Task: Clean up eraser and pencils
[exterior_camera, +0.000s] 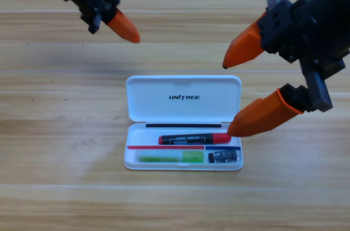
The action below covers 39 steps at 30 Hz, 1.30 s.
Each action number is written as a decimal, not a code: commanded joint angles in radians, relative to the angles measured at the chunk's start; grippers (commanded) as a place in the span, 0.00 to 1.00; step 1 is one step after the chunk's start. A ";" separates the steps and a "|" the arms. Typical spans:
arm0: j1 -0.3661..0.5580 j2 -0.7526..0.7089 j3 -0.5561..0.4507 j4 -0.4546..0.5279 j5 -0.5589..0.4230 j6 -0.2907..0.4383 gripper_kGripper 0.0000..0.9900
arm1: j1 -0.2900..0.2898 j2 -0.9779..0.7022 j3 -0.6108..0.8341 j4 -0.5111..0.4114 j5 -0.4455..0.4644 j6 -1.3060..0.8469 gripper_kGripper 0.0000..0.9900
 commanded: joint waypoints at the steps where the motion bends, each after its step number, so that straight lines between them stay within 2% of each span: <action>1: 0.011 0.252 -0.260 0.229 -0.073 0.076 0.00 | 0.017 -0.019 0.053 -0.032 0.023 0.007 0.97; 13: -0.046 0.286 -0.216 0.269 -0.095 0.094 0.00 | 0.017 -0.001 0.051 -0.050 0.055 0.007 0.97; 27: -0.095 0.137 -0.015 0.269 -0.130 0.140 0.00 | 0.017 0.001 0.048 -0.055 0.055 0.008 0.97; 39: -0.116 0.115 0.056 0.262 -0.141 0.163 0.00 | 0.017 -0.010 0.048 -0.055 0.055 0.010 0.97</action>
